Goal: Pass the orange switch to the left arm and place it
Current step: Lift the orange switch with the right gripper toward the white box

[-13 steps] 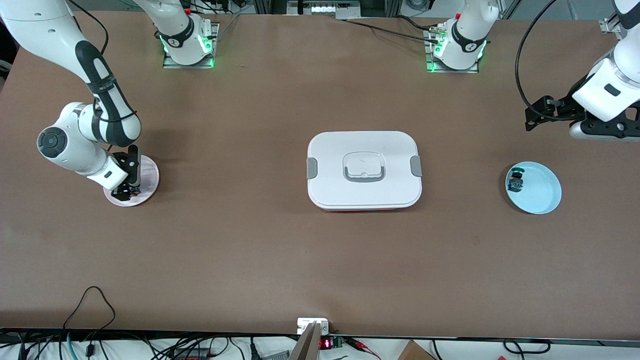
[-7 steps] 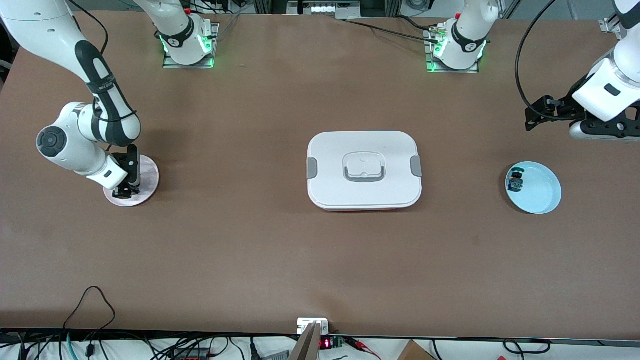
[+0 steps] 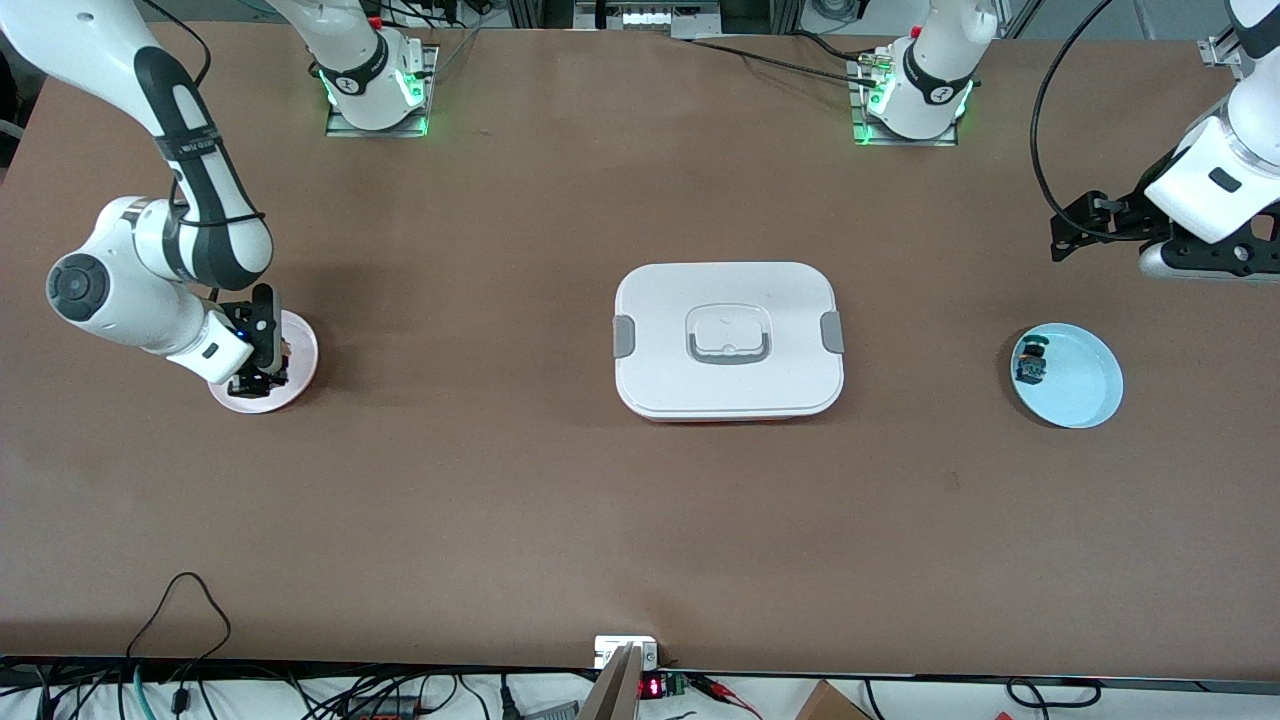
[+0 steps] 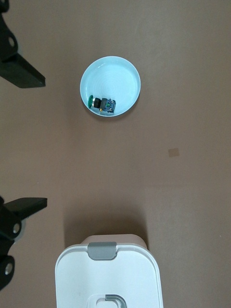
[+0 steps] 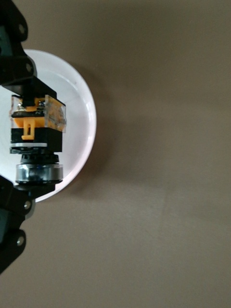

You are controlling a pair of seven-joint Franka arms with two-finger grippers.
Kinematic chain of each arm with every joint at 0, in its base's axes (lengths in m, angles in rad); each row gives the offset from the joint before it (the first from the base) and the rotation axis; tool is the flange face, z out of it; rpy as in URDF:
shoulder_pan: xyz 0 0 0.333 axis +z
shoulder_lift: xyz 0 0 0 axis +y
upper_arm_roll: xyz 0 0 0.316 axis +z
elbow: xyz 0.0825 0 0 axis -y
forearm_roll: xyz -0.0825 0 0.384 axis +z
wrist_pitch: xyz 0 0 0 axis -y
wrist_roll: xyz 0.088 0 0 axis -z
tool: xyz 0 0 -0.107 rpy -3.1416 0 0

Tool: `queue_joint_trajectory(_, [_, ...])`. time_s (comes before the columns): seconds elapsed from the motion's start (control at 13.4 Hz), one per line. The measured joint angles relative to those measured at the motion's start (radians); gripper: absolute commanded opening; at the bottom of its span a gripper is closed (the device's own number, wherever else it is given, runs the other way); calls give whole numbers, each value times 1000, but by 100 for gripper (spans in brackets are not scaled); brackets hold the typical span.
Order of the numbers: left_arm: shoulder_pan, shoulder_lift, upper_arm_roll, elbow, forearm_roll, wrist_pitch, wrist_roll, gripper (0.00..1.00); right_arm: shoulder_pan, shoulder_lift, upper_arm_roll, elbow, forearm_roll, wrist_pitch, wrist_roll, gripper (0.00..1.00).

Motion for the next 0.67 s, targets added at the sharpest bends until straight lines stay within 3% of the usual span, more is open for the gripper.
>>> queue_joint_trajectory(0.22, [4, 0, 1, 0, 0, 0, 0, 100, 1, -20, 34, 74, 172, -253, 6, 0])
queue_joint_trajectory(0.67, [10, 0, 2, 0, -2, -1, 0, 100, 6, -88, 127, 106, 733, -587, 6, 0])
